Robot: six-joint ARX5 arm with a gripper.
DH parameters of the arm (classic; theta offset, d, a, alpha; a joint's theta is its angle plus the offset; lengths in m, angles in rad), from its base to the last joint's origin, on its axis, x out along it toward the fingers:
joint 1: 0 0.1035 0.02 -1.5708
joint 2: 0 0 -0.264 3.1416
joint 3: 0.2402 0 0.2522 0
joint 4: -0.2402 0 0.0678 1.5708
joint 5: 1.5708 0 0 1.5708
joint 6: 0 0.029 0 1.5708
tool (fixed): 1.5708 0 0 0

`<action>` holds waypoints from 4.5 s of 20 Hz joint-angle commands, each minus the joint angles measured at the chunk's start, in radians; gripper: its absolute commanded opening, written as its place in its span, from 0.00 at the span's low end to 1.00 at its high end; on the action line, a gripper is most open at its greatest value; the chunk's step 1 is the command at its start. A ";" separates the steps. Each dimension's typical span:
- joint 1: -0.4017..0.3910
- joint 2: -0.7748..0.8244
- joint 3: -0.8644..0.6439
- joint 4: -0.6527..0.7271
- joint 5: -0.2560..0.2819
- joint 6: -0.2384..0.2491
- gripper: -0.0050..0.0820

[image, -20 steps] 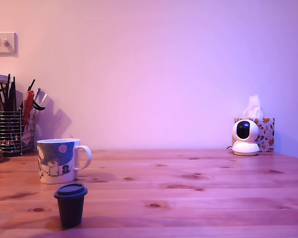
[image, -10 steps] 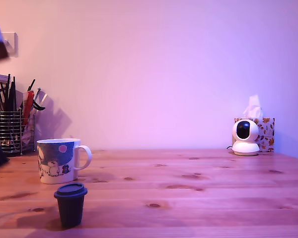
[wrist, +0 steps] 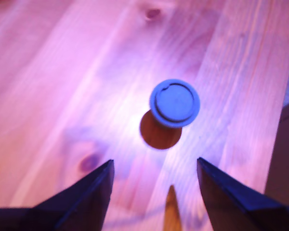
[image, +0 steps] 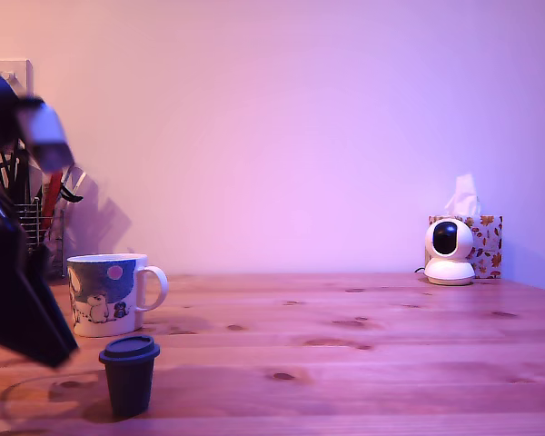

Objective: Pick up the coffee capsules on the table and drop them inside the coffee cup

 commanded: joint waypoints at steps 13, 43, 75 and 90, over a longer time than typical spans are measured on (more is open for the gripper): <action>-0.169 0.137 -0.008 0.268 -0.010 -0.107 0.63; -0.174 0.146 0.019 0.244 -0.088 -0.233 0.32; 0.080 -0.108 0.323 0.124 -0.302 -0.632 0.32; 0.140 0.025 0.543 -0.187 -0.371 -0.672 0.32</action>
